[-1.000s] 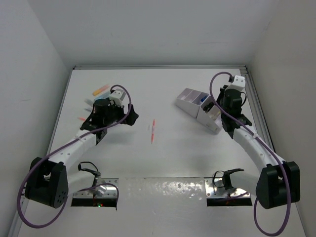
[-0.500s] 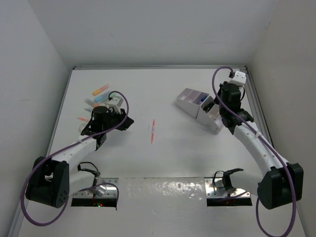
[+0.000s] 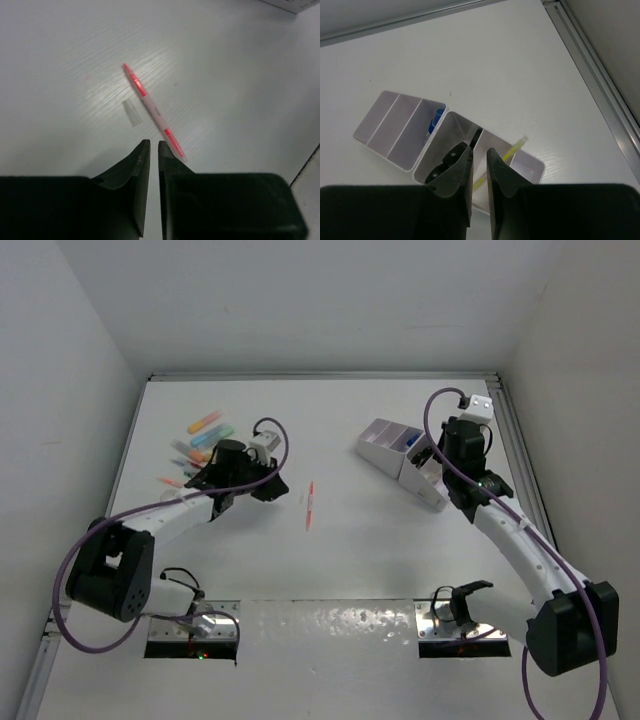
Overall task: Sort the stationery into containers
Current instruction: Pick up the pen from the center of the board, then close the pen cap on the pen.
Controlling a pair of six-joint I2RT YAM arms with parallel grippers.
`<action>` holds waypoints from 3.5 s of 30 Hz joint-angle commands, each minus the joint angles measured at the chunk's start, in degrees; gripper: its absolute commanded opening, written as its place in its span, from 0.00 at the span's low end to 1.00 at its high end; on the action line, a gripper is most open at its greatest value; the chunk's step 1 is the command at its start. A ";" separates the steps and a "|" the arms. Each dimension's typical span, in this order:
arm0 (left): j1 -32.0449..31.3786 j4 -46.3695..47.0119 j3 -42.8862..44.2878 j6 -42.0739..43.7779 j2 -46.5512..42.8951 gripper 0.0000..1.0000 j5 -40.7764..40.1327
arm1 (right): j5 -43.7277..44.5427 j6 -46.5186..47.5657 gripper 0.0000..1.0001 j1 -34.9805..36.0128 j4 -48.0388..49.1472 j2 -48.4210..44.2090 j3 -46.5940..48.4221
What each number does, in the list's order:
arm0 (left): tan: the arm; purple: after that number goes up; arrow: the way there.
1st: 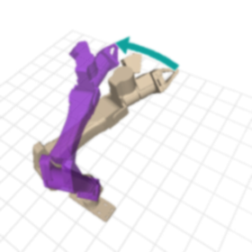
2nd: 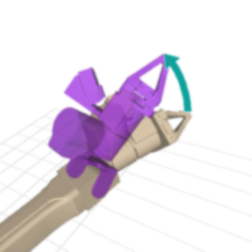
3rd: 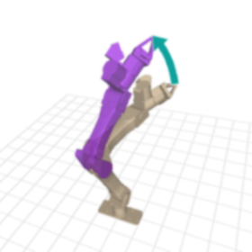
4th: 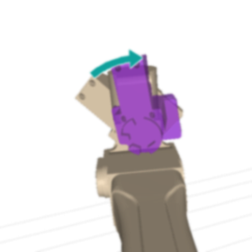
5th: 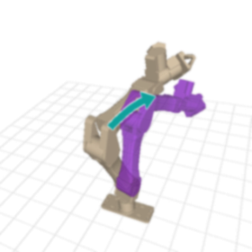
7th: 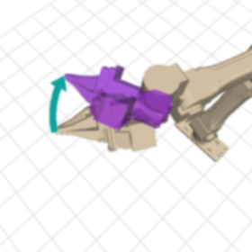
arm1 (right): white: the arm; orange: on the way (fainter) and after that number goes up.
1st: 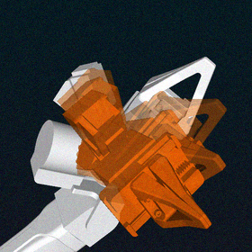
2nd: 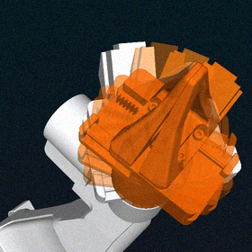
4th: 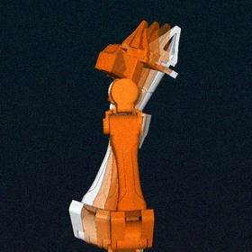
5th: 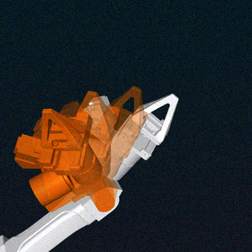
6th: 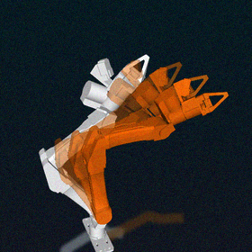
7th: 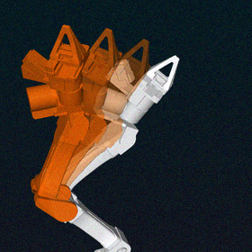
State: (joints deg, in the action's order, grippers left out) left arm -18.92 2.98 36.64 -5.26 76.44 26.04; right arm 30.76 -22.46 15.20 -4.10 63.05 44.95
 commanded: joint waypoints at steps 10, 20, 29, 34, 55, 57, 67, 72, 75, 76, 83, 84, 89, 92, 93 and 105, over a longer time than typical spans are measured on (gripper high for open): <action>-12.55 -19.49 23.82 2.36 20.23 0.24 -9.16 | -1.76 1.02 0.23 0.88 5.50 -10.65 -10.93; -18.25 -25.48 27.78 2.00 24.01 0.31 -17.08 | -1.14 -0.66 0.24 0.97 4.80 -16.55 -14.89; -17.82 -26.54 27.17 0.60 25.95 0.30 -18.13 | 1.58 -1.19 0.25 1.15 2.08 -20.07 -16.21; -18.17 -25.13 26.73 0.33 26.74 0.30 -17.61 | 2.55 0.05 0.25 1.15 1.11 -20.95 -16.03; -19.05 -19.86 26.11 -0.37 30.43 0.22 -16.38 | 5.01 4.44 0.25 1.15 -0.56 -22.44 -14.54; -19.05 -19.42 26.20 -0.28 30.69 0.10 -15.85 | 5.01 5.23 0.25 1.06 -1.52 -22.00 -13.93; -16.42 -26.09 37.87 3.58 27.09 0.00 -11.37 | -9.22 3.83 0.32 1.50 -10.66 -13.84 -2.60; -10.37 -35.32 46.85 8.07 20.60 0.00 -11.98 | -10.81 -0.39 0.32 7.46 -10.58 -4.96 4.44; -0.64 -38.05 44.49 7.19 14.89 0.00 -13.47 | -11.08 -3.81 0.32 12.91 -7.95 1.36 6.81; 1.41 -38.66 41.35 7.19 11.22 0.00 -14.61 | -11.08 -4.60 0.32 14.32 -7.77 3.47 7.69; 13.11 -36.39 21.47 6.23 -6.29 0.00 -20.59 | -17.48 -12.42 0.46 26.36 -13.92 27.63 25.59; 14.25 -35.34 18.49 5.88 -9.18 0.00 -20.94 | -18.19 -14.52 0.48 27.68 -14.01 32.44 28.50; 14.79 -31.82 12.67 3.59 -15.18 0.00 -24.81 | -18.38 -19.29 0.49 30.50 -11.99 43.72 34.58; 14.35 -30.41 9.77 3.67 -18.52 0.00 -25.78 | -17.49 -20.60 0.48 31.47 -13.91 49.79 38.19; 13.91 -29.54 8.54 3.59 -19.83 0.00 -25.78 | -17.32 -22.00 0.48 31.56 -14.27 51.81 38.80; 11.97 -25.66 4.49 2.97 -24.06 0.00 -24.02 | -15.56 -24.30 0.44 32.35 -10.40 58.50 38.63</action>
State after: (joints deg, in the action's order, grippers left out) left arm -6.31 -26.02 41.60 -1.19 53.58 1.28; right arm 13.93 -45.76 46.70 -16.49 120.11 81.28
